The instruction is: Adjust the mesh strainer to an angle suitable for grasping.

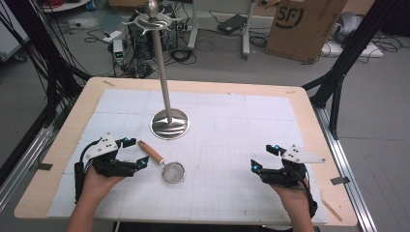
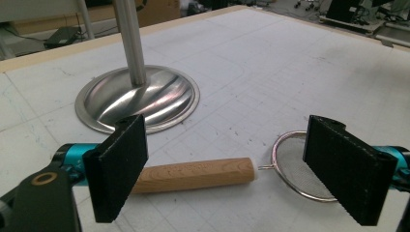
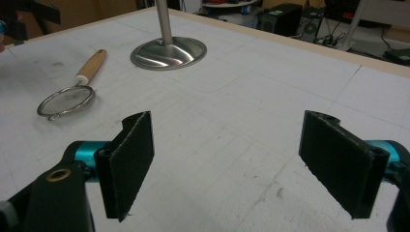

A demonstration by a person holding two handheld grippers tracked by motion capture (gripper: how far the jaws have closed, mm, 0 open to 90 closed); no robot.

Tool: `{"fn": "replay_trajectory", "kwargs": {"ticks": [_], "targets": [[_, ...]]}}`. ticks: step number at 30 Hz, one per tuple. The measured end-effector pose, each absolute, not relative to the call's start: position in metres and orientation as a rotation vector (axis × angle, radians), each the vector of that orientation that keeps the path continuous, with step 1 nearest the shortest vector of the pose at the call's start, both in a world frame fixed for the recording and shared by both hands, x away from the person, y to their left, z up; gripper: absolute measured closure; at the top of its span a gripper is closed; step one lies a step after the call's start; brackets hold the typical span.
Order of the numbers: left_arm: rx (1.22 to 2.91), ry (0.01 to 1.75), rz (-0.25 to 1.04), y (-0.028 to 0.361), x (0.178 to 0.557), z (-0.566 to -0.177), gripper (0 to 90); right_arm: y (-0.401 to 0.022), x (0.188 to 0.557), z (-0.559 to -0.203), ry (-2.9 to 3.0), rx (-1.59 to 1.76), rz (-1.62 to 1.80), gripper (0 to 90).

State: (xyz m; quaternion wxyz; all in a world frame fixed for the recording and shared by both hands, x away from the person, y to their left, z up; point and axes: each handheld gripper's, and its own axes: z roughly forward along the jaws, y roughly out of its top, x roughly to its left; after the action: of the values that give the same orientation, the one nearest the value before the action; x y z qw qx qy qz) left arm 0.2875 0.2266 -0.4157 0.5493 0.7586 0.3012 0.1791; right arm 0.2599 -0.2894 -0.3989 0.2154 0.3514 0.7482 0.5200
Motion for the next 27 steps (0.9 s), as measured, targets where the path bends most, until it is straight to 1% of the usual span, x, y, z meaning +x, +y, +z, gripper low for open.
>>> {"fn": "replay_trajectory", "kwargs": {"ticks": [7,15,16,18,20,22,23,24,25,26,27], "targets": [[1.843,0.693,0.420,0.221,0.287,-0.421,17.2,-0.291,0.258,-0.401,2.077,0.986,1.437,19.1],[1.807,0.734,0.426,0.225,0.287,-0.419,20.9,-0.290,0.256,-0.399,2.074,0.984,1.434,19.2],[1.814,0.739,0.430,0.224,0.287,-0.419,25.6,-0.290,0.257,-0.400,2.080,0.990,1.430,19.2],[1.823,0.738,0.428,0.223,0.287,-0.421,30.4,-0.291,0.257,-0.401,2.085,0.994,1.428,19.3],[1.829,0.735,0.418,0.222,0.287,-0.423,37.2,-0.292,0.257,-0.401,2.083,0.993,1.427,19.3],[1.838,0.736,0.410,0.221,0.287,-0.424,41.0,-0.293,0.257,-0.400,2.082,0.998,1.431,19.3],[1.839,0.736,0.410,0.220,0.288,-0.425,41.0,-0.293,0.257,-0.400,2.082,0.998,1.431,19.3],[1.841,0.741,0.410,0.220,0.288,-0.425,46.3,-0.292,0.256,-0.400,2.087,0.996,1.431,19.2],[1.845,0.745,0.414,0.220,0.289,-0.425,48.9,-0.292,0.257,-0.400,2.086,0.994,1.431,19.2],[1.847,0.754,0.412,0.220,0.289,-0.426,48.9,-0.292,0.257,-0.400,2.086,0.994,1.431,19.2],[1.844,0.761,0.410,0.220,0.290,-0.426,51.1,-0.292,0.257,-0.400,2.090,0.997,1.429,19.3]]}}
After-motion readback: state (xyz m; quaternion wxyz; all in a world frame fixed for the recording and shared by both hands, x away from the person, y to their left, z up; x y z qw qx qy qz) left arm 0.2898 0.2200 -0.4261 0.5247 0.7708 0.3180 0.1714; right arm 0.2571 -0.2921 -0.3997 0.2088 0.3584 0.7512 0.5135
